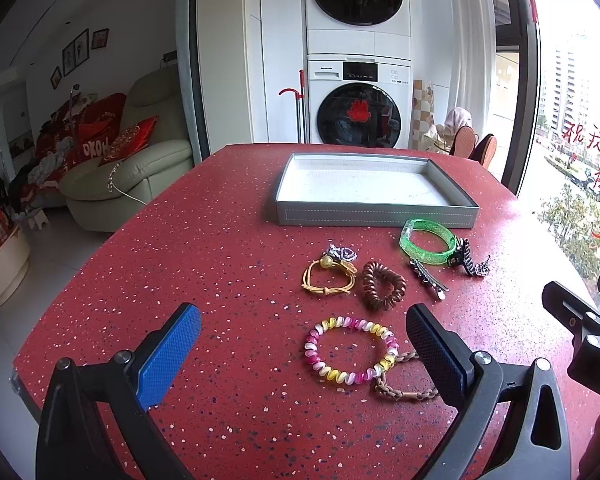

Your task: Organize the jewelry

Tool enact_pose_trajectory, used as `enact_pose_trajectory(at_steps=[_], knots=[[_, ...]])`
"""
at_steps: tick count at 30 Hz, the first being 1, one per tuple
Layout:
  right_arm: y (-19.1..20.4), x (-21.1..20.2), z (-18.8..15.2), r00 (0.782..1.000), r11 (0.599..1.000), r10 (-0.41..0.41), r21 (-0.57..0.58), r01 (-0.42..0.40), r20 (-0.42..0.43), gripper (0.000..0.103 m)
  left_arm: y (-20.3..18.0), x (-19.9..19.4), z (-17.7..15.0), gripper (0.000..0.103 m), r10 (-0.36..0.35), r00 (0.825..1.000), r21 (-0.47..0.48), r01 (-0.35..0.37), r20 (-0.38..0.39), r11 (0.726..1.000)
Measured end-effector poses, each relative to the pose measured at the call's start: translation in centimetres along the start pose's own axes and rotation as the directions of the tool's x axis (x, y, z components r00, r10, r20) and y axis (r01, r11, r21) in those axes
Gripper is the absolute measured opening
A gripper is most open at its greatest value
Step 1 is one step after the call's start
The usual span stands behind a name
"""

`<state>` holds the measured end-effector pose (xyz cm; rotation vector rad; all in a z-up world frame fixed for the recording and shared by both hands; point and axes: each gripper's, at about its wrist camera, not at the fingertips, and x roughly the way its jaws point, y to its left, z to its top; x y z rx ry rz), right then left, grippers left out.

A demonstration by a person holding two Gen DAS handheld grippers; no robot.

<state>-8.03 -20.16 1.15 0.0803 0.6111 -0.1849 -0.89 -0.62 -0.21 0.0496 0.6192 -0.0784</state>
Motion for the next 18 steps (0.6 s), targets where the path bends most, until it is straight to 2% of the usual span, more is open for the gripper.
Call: enact_pose_trajectory(at_steps=[12, 18], knots=[[0.2, 0.4, -0.4, 1.000, 1.000, 0.006, -0.003, -0.006, -0.016, 0.103, 0.2, 0.4, -0.2, 0.103, -0.006, 1.000, -0.002, 0.006, -0.017, 1.000], [0.0, 1.6, -0.1, 0.996, 0.999, 0.040, -0.018, -0.041, -0.077, 0.103, 0.7, 1.4, -0.5, 0.103, 0.004, 0.998, -0.003, -0.004, -0.066, 1.000]])
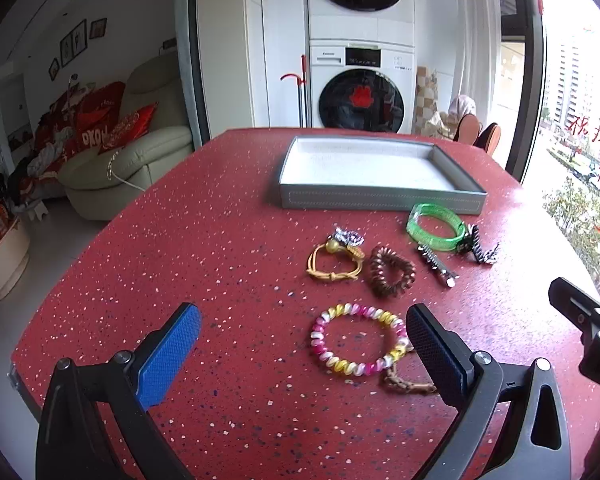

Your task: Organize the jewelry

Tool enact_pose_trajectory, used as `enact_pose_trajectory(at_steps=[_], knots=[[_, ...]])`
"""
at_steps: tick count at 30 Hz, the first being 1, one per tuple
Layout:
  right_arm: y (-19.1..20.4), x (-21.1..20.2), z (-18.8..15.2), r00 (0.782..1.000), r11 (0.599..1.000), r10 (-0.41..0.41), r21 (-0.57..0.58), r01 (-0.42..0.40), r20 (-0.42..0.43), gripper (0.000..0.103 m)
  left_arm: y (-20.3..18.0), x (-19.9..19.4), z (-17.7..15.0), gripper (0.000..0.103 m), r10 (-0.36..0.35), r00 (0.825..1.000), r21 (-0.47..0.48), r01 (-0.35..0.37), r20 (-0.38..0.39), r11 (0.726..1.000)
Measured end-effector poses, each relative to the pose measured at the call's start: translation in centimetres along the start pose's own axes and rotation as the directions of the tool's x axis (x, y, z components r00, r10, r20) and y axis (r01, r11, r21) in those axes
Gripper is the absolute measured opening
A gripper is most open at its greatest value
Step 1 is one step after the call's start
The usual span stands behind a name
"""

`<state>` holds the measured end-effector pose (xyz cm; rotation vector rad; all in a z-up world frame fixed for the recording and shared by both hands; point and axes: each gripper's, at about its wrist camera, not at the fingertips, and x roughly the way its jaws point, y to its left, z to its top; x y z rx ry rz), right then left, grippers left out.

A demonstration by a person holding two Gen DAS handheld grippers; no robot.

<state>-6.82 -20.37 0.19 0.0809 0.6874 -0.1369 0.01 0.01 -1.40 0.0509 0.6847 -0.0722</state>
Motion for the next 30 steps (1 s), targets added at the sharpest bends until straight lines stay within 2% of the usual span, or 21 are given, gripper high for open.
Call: enact_pose_trajectory(at_steps=[4, 7, 14, 16, 19, 21, 23, 30], knots=[[-0.7, 1.3, 1.1, 0.998, 0.999, 0.019, -0.026, -0.020, -0.064, 0.103, 0.6, 1.2, 0.1, 0.103, 0.002, 0.999, 0.001, -0.002, -0.054, 1.000], [-1.4, 2.6, 2.4, 0.993, 0.999, 0.032, -0.037, -0.036, -0.110, 0.103, 1.2, 2.2, 0.5, 0.103, -0.024, 0.994, -0.010, 0.023, -0.103, 1.000], [-3.1, 6.7, 4.8, 0.967, 0.994, 0.096, -0.021, -0.103, -0.236, 0.102, 1.7, 5.2, 0.6, 0.103, -0.083, 0.975, -0.062, 0.071, -0.208, 0.996], [-3.2, 7.6, 5.2, 0.961, 0.992, 0.109, -0.034, -0.122, -0.255, 0.098, 1.7, 5.9, 0.5, 0.103, -0.091, 0.968, -0.067, 0.077, -0.234, 0.995], [-2.4, 8.7, 5.6, 0.952, 0.983, 0.143, -0.070, -0.167, -0.272, 0.085, 1.4, 6.4, 0.5, 0.103, -0.093, 0.962, -0.058, 0.080, -0.257, 0.995], [-1.6, 9.5, 5.9, 0.942, 0.975, 0.167, -0.094, -0.202, -0.291, 0.070, 1.1, 6.7, 0.4, 0.103, -0.091, 0.960, -0.047, 0.081, -0.266, 0.996], [-0.8, 10.3, 6.1, 0.933, 0.966, 0.186, -0.117, -0.231, -0.306, 0.060, 0.8, 7.0, 0.4, 0.103, -0.093, 0.956, -0.043, 0.085, -0.277, 0.995], [1.0, 12.5, 6.3, 0.920, 0.947, 0.207, -0.168, -0.273, -0.332, 0.048, -0.1, 7.6, 0.3, 0.103, -0.082, 0.949, -0.019, 0.081, -0.305, 0.997]])
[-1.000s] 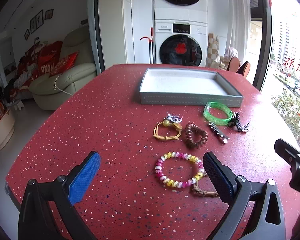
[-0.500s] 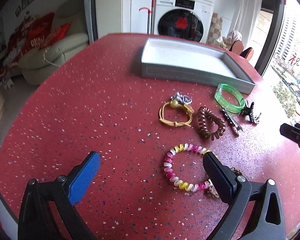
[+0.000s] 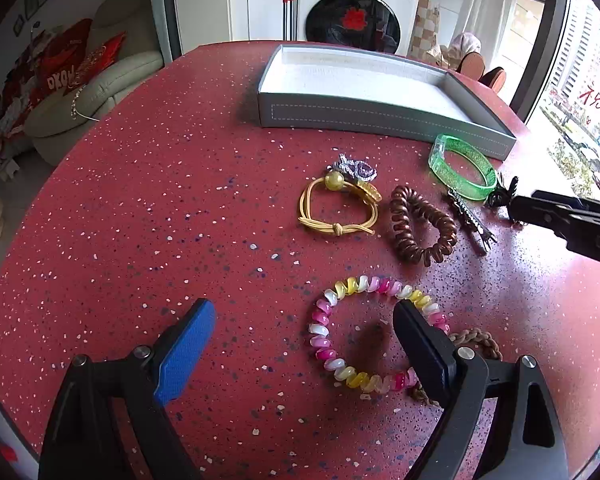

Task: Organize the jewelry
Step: 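Grasp the pink-and-yellow beaded bracelet with the left tool while the right tool grasps the black claw clip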

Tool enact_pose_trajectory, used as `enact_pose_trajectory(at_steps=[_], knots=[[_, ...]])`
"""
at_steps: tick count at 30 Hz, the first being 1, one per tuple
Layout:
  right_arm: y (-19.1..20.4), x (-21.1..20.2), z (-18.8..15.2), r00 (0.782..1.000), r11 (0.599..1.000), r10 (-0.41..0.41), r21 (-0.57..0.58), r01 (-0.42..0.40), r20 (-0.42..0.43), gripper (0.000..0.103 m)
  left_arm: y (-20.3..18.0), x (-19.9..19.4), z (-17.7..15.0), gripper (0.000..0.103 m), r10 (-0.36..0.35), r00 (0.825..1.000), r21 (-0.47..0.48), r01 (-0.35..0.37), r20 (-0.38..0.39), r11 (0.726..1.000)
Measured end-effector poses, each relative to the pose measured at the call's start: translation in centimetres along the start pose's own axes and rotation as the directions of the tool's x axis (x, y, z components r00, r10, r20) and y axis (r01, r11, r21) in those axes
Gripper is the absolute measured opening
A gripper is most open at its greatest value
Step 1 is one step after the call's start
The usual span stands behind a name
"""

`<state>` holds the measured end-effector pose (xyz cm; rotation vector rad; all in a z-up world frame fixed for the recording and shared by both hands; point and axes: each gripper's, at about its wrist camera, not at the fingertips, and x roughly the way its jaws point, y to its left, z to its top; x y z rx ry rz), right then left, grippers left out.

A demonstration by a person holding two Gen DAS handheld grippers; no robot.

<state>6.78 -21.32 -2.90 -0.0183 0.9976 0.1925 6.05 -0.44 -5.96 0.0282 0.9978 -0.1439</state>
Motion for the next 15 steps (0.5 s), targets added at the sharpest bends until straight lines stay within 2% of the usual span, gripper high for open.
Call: enact_pose_trajectory(at_steps=[1, 4, 6, 8, 11, 12, 13, 15], knots=[[0.0, 0.4, 0.1, 1.000, 1.000, 0.002, -0.001, -0.002, -0.005, 0.046, -0.1, 0.1, -0.1, 0.099, 0.002, 1.000, 0.002, -0.002, -0.004, 1.000], [0.0, 1.1, 0.3, 1.000, 1.000, 0.005, -0.004, -0.005, -0.007, 0.033, -0.4, 0.1, 0.0, 0.097, 0.016, 1.000, 0.022, -0.016, -0.005, 1.000], [0.0, 1.2, 0.3, 1.000, 1.000, 0.011, -0.007, -0.011, -0.003, 0.019, -0.7, 0.0, 0.0, 0.089, 0.013, 1.000, 0.034, -0.013, 0.003, 0.999], [0.0, 1.0, 0.2, 1.000, 1.000, 0.017, -0.009, -0.017, 0.006, 0.019, -1.0, -0.1, 0.2, 0.082, 0.008, 1.000, 0.043, -0.008, 0.005, 0.999], [-0.1, 0.3, 0.2, 0.999, 0.999, 0.034, -0.001, -0.034, 0.021, 0.019, -1.4, -0.3, 0.4, 0.054, -0.004, 1.000, 0.066, 0.003, 0.017, 0.998], [-0.2, 0.0, 0.1, 0.999, 0.999, 0.042, 0.006, -0.042, 0.025, 0.019, -1.6, -0.3, 0.4, 0.037, -0.009, 1.000, 0.076, 0.008, 0.019, 0.997], [-0.4, -0.3, 0.2, 0.998, 0.998, 0.053, 0.015, -0.053, 0.029, 0.019, -1.7, -0.4, 0.5, 0.029, -0.011, 1.000, 0.084, 0.009, 0.020, 0.996], [-0.7, -0.8, 0.2, 0.996, 0.996, 0.076, 0.034, -0.077, 0.037, 0.019, -1.7, -0.4, 0.5, 0.028, -0.019, 1.000, 0.090, 0.017, 0.021, 0.996]])
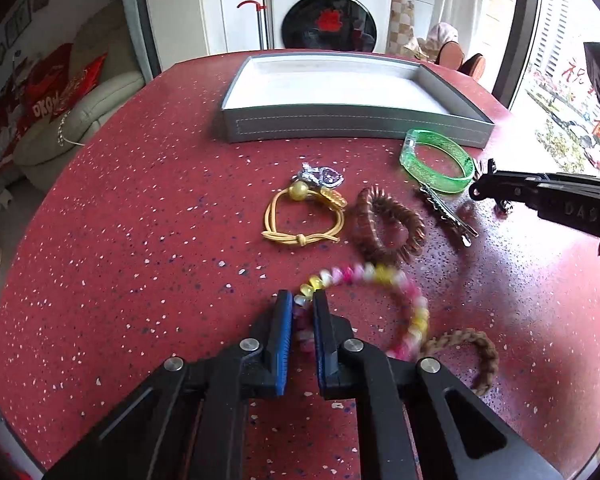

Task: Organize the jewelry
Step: 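Grasp the pink-and-yellow beaded bracelet with the left tool while the right tool grasps the black claw clip, then carry the beaded bracelet with the left tool while the right tool carries the claw clip to the tray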

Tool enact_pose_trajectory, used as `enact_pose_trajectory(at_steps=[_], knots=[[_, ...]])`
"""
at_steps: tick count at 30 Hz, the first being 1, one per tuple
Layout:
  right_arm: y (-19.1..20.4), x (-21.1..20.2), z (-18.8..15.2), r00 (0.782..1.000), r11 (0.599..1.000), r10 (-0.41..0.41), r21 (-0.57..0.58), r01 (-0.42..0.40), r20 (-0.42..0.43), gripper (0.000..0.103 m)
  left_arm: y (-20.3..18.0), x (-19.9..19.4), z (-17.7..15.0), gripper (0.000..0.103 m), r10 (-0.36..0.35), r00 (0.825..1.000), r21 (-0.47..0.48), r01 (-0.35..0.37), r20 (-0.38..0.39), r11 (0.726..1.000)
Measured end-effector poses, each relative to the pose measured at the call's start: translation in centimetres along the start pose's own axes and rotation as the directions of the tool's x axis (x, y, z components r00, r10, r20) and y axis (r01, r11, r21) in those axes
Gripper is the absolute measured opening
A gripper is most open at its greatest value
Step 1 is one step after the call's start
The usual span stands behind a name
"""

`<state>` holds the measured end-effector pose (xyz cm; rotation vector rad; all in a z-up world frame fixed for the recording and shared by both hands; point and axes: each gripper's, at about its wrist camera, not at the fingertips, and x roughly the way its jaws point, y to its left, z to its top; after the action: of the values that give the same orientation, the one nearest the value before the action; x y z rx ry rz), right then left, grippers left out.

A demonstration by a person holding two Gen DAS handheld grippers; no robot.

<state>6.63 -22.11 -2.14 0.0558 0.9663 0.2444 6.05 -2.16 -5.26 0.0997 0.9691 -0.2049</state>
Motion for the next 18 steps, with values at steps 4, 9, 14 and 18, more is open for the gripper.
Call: enact_pose_trajectory(at_steps=[4, 9, 14, 18], knots=[[-0.5, -0.8, 0.1, 0.999, 0.998, 0.044, 0.037, -0.044, 0.011, 0.019, 0.7, -0.5, 0.1, 0.027, -0.073, 0.997, -0.053, 0.074, 0.009, 0.996], [-0.8, -1.9, 0.3, 0.996, 0.994, 0.081, 0.065, -0.082, 0.028, 0.019, 1.3, -1.8, 0.7, 0.027, -0.099, 0.994, -0.070, 0.102, 0.039, 0.992], [-1.3, -2.7, 1.3, 0.994, 0.990, 0.104, 0.092, -0.108, 0.041, 0.019, 1.8, -3.2, 2.3, 0.027, -0.132, 0.988, -0.092, 0.139, 0.077, 0.986], [-1.8, -3.2, 2.4, 0.993, 0.988, 0.107, 0.104, -0.112, 0.055, 0.019, 1.6, -3.7, 4.3, 0.027, -0.155, 0.983, -0.090, 0.164, 0.102, 0.982]])
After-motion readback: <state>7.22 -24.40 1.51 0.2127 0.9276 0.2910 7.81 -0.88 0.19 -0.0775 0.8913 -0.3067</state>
